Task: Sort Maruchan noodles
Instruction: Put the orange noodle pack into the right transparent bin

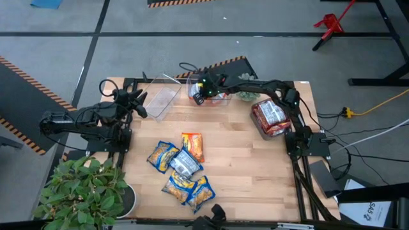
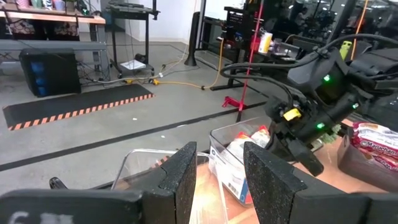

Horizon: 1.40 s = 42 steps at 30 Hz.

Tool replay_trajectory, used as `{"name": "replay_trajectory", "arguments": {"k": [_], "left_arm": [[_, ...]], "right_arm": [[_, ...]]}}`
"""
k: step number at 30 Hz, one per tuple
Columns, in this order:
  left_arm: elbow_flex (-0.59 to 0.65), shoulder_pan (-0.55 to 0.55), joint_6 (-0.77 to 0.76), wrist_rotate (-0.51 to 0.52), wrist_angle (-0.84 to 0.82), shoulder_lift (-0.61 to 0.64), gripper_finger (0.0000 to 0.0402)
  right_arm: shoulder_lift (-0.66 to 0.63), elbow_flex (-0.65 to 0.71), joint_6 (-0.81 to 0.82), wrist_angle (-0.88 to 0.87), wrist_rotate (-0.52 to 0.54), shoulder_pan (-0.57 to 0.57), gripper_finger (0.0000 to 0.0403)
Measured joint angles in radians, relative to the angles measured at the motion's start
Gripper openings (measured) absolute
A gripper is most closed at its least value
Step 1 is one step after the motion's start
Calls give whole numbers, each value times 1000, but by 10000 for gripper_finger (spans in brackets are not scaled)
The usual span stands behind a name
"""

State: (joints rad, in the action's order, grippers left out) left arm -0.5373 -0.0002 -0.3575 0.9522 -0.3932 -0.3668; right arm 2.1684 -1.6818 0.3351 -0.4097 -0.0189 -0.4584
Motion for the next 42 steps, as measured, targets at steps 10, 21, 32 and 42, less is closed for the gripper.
{"name": "replay_trajectory", "arguments": {"k": [10, 21, 32, 42], "left_arm": [[0, 0, 0, -2, -3, 0, 127], [0, 0, 0, -53, -9, 0, 127], [0, 0, -3, -159, -19, 0, 127], [0, 0, 0, -213, -25, 0, 127]], "right_arm": [[-142, -166, -30, -148, -100, -22, 32], [-202, -193, 34, -482, -307, 165, 238], [-200, 262, 435, 58, -263, 302, 330], [-182, 551, 668, 491, -102, 401, 333]]}}
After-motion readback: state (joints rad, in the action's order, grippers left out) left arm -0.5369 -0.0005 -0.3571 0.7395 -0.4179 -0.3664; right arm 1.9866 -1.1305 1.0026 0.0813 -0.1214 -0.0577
